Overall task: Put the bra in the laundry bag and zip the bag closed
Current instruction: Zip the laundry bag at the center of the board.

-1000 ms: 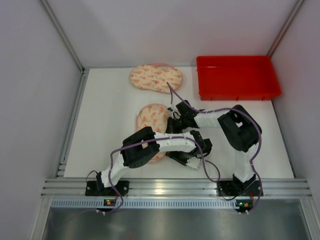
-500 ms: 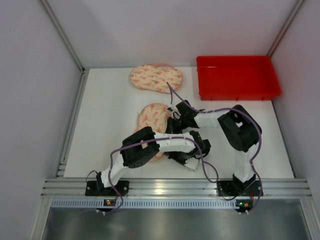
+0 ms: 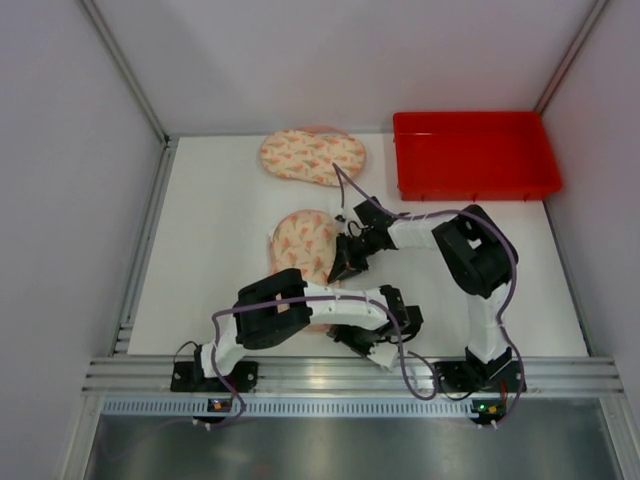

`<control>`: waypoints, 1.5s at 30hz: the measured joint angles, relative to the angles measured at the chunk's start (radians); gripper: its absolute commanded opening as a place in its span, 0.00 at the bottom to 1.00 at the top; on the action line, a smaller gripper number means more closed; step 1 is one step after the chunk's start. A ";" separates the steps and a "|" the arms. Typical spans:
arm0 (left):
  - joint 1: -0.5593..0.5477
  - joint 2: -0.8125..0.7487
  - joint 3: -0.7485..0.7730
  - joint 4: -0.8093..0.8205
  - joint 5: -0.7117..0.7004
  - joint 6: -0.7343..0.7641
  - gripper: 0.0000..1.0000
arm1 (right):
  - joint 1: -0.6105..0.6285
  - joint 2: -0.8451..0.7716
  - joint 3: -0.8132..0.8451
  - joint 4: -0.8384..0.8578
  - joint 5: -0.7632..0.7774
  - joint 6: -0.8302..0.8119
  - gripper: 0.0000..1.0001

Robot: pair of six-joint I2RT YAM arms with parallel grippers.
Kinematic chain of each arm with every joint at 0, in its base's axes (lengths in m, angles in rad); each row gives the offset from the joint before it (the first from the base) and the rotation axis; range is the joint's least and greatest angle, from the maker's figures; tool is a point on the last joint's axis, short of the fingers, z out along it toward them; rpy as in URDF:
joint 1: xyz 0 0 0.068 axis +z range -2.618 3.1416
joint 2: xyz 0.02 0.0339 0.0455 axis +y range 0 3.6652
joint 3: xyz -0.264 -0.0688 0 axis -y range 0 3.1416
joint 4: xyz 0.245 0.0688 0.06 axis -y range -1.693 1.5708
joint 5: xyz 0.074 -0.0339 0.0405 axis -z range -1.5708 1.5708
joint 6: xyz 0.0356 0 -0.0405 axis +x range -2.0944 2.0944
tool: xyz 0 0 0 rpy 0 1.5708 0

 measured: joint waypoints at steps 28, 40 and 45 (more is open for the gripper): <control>0.151 -0.054 0.111 0.131 -0.029 0.002 0.00 | -0.071 -0.082 -0.101 -0.065 -0.129 -0.116 0.19; 0.131 -0.146 -0.011 0.154 0.033 -0.008 0.00 | -0.069 -0.011 0.018 -0.149 -0.161 -0.158 0.00; 0.080 -0.208 -0.120 0.163 0.075 -0.009 0.00 | -0.071 0.031 0.078 -0.217 -0.167 -0.204 0.00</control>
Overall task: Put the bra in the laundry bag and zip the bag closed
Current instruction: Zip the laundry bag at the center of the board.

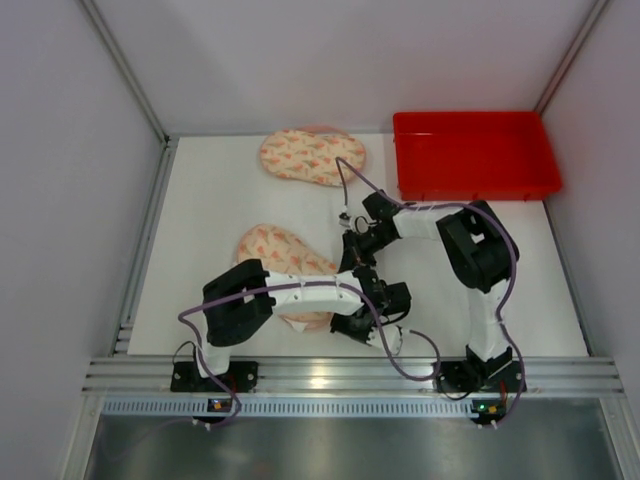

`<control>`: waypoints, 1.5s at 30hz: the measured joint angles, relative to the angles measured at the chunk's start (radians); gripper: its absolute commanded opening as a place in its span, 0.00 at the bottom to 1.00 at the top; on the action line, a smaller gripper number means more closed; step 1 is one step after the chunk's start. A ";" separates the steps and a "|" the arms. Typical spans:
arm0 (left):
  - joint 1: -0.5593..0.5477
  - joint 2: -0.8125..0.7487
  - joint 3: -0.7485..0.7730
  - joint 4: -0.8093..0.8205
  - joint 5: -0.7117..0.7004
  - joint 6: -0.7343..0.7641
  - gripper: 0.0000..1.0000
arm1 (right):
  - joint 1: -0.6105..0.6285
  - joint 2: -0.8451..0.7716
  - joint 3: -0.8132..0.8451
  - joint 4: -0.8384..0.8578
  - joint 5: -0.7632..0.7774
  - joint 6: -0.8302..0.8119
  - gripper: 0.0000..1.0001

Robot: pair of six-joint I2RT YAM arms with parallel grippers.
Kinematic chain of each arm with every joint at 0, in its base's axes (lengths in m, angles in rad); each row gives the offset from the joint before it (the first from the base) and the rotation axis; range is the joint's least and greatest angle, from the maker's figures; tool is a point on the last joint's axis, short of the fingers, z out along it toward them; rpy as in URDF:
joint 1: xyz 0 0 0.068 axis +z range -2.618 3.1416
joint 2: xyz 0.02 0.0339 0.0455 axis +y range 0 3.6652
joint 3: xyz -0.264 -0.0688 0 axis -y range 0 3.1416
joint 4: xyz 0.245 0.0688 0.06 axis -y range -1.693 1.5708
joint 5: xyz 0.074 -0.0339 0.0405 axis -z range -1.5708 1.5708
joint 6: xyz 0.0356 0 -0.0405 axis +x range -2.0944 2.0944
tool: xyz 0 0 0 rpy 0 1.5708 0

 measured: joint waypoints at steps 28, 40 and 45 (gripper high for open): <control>0.169 0.063 0.220 0.048 -0.020 0.019 0.00 | -0.108 -0.125 -0.112 -0.010 -0.021 0.056 0.51; 0.143 0.057 0.176 0.060 -0.014 0.018 0.00 | -0.100 -0.063 -0.062 -0.018 -0.065 0.074 0.00; 0.130 0.053 0.147 0.065 -0.012 0.010 0.00 | -0.105 -0.058 -0.056 -0.022 -0.064 0.074 0.47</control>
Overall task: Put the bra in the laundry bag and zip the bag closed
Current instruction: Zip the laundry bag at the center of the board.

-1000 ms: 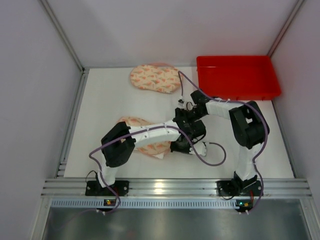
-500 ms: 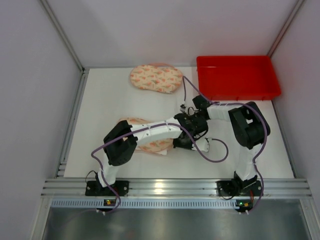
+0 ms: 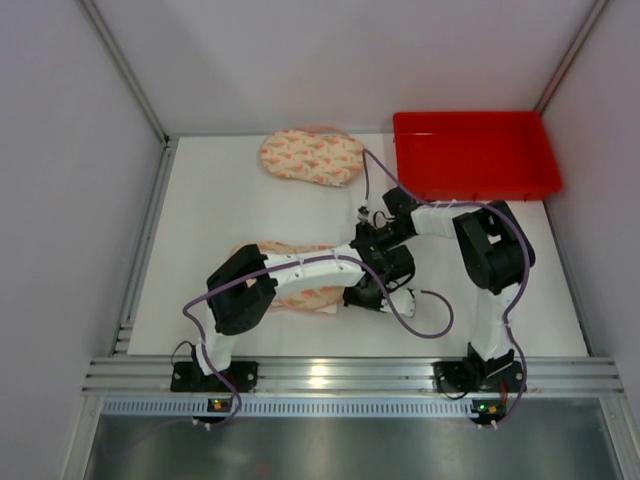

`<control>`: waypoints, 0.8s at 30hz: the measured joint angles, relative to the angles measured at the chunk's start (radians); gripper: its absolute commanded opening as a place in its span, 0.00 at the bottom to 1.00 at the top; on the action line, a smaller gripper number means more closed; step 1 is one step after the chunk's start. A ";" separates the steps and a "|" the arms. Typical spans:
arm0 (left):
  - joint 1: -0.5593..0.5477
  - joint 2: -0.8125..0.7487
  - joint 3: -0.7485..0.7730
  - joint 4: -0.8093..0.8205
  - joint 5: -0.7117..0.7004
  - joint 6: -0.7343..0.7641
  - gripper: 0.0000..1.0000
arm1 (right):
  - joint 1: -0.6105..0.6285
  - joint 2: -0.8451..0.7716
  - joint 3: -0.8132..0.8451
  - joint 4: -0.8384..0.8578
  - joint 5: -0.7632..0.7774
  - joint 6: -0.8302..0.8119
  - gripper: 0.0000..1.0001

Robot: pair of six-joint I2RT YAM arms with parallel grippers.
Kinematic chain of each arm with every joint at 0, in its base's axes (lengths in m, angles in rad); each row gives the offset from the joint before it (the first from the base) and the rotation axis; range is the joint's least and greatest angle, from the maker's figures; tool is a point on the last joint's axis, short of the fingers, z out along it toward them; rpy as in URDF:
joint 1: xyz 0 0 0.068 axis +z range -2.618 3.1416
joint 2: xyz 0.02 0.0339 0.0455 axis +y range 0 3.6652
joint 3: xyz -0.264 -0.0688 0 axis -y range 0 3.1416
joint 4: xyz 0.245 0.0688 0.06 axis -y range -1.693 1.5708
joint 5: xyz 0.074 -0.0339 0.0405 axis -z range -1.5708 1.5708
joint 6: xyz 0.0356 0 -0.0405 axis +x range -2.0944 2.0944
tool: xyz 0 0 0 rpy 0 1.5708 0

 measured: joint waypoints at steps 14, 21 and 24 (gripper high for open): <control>-0.006 -0.012 -0.002 0.015 -0.011 0.007 0.00 | 0.006 -0.036 -0.093 0.011 -0.009 -0.006 0.64; -0.006 -0.018 -0.002 0.021 -0.015 0.021 0.25 | 0.044 -0.036 -0.093 0.065 -0.045 0.039 0.00; -0.006 -0.057 -0.009 0.034 -0.008 0.012 0.50 | 0.048 -0.036 -0.096 0.084 -0.049 0.055 0.00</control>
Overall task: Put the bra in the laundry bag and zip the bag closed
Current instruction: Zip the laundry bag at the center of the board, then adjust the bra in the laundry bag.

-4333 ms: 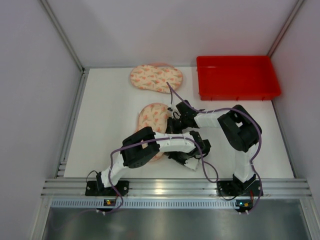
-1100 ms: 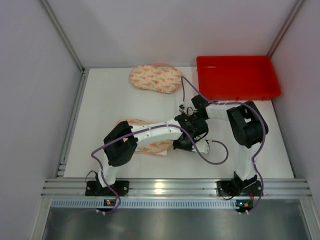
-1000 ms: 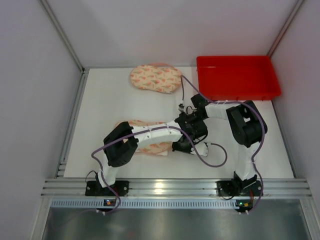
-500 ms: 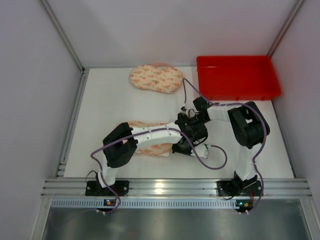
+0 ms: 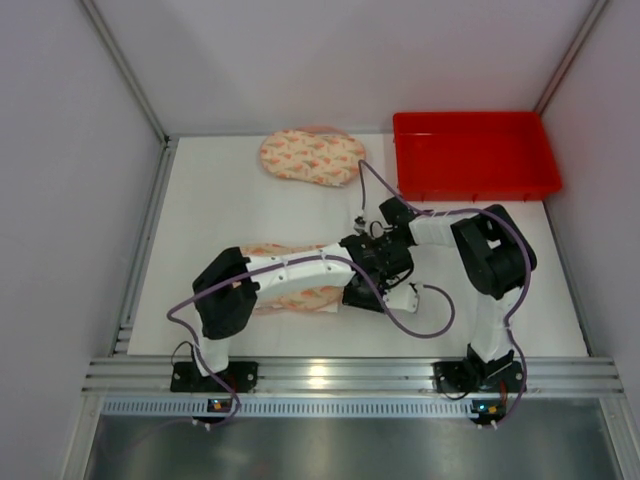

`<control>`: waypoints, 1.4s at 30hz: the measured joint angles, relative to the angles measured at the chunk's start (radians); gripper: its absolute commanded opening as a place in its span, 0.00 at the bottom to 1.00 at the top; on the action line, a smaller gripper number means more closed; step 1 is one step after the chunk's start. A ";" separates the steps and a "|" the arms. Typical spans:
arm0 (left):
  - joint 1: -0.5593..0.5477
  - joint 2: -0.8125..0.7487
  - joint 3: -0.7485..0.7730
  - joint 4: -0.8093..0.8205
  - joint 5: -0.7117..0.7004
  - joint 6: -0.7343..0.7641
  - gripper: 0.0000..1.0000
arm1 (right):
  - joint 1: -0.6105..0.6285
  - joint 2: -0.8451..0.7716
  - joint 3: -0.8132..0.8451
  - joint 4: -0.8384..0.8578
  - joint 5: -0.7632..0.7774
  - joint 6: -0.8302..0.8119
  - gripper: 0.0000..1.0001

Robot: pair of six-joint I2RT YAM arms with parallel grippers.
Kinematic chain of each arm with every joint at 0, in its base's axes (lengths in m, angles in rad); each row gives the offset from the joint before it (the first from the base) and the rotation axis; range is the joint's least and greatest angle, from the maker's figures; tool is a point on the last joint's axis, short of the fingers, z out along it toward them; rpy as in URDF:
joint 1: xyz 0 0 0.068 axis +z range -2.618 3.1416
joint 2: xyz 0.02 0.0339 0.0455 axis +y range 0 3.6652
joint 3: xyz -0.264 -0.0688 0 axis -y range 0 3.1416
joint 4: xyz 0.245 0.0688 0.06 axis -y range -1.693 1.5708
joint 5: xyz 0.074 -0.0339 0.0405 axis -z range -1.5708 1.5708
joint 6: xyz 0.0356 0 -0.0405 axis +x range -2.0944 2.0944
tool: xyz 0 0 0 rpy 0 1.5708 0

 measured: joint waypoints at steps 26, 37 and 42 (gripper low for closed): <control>0.181 -0.706 -0.540 0.280 0.066 -0.332 0.98 | 0.001 0.010 -0.008 0.077 -0.040 0.116 0.00; 0.173 -0.615 -0.584 0.373 0.084 -0.344 0.98 | 0.001 0.017 -0.011 0.097 -0.057 0.142 0.00; 0.172 -0.572 -0.584 0.410 0.047 -0.343 0.98 | 0.001 0.030 -0.014 0.118 -0.074 0.167 0.00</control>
